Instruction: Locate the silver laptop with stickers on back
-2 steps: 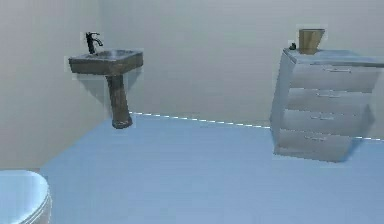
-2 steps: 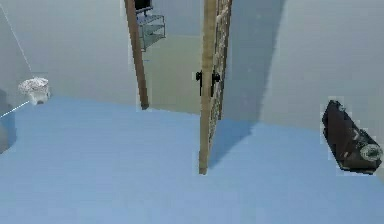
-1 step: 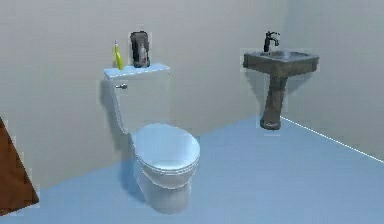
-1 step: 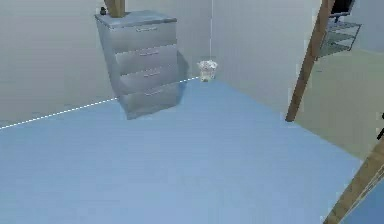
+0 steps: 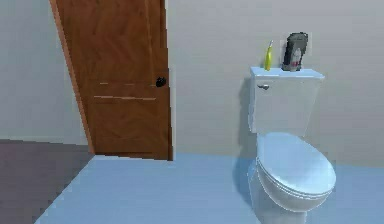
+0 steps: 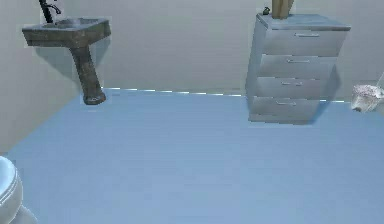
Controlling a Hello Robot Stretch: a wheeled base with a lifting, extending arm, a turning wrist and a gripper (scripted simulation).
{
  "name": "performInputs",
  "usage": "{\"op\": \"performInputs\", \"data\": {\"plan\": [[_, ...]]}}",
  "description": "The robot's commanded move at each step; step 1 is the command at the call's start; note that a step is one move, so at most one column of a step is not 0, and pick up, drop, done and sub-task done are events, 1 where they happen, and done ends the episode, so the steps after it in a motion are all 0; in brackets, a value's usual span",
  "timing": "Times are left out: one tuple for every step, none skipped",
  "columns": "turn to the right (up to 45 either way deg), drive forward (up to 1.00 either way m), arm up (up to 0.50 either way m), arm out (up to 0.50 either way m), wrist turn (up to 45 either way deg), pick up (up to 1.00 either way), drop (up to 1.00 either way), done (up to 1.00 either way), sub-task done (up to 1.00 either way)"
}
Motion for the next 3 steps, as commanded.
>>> {"op": "performInputs", "data": {"plan": [[0.0, 0.4, 0.0, 0.0, 0.0, 0.0, 0.0, 0.0, 0.0], [-36.0, 0.0, 0.0, 0.0, 0.0, 0.0, 0.0, 0.0, 0.0], [0.0, 0.25, 0.0, 0.0, 0.0, 0.0, 0.0, 0.0, 0.0]]}}
